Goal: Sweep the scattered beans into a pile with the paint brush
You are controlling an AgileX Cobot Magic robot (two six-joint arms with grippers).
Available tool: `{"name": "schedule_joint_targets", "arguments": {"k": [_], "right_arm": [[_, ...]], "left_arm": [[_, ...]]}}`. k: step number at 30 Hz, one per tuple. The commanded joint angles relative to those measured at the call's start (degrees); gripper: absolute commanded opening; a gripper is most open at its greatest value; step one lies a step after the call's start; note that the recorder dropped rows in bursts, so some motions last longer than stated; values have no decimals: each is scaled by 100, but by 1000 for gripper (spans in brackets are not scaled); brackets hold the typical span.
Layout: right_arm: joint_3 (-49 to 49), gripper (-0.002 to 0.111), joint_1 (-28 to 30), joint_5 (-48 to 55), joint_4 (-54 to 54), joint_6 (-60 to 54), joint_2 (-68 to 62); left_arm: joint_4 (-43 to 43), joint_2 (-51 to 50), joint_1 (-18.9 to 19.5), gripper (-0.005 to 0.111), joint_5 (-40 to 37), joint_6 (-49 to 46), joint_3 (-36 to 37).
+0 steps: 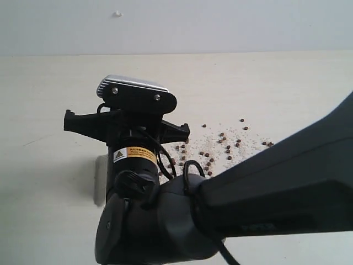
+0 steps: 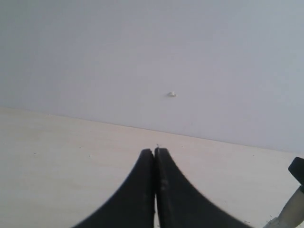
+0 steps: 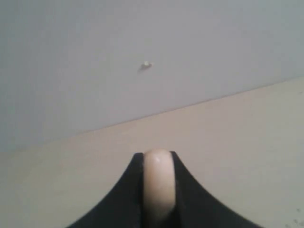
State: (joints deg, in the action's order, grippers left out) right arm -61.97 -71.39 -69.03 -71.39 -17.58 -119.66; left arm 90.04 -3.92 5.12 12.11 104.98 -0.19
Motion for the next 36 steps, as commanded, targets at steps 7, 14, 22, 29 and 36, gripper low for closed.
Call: {"name": "schedule_joint_targets", "arguments": {"k": [7, 14, 22, 29, 36], "right_arm": [[-39, 0, 393, -93, -481, -2022, 146], [-39, 0, 694, -93, -525, -2911, 168], [-39, 0, 959, -93, -525, -3400, 168], [-39, 0, 1007, -93, -350, -2850, 168], [-39, 0, 1007, -93, -321, -1999, 214]], "left_arm": [[2, 22, 2, 0, 18, 7, 19], [2, 22, 2, 0, 18, 7, 19], [2, 22, 2, 0, 17, -4, 19], [2, 22, 2, 0, 17, -4, 19], [2, 22, 2, 0, 17, -4, 19]]}}
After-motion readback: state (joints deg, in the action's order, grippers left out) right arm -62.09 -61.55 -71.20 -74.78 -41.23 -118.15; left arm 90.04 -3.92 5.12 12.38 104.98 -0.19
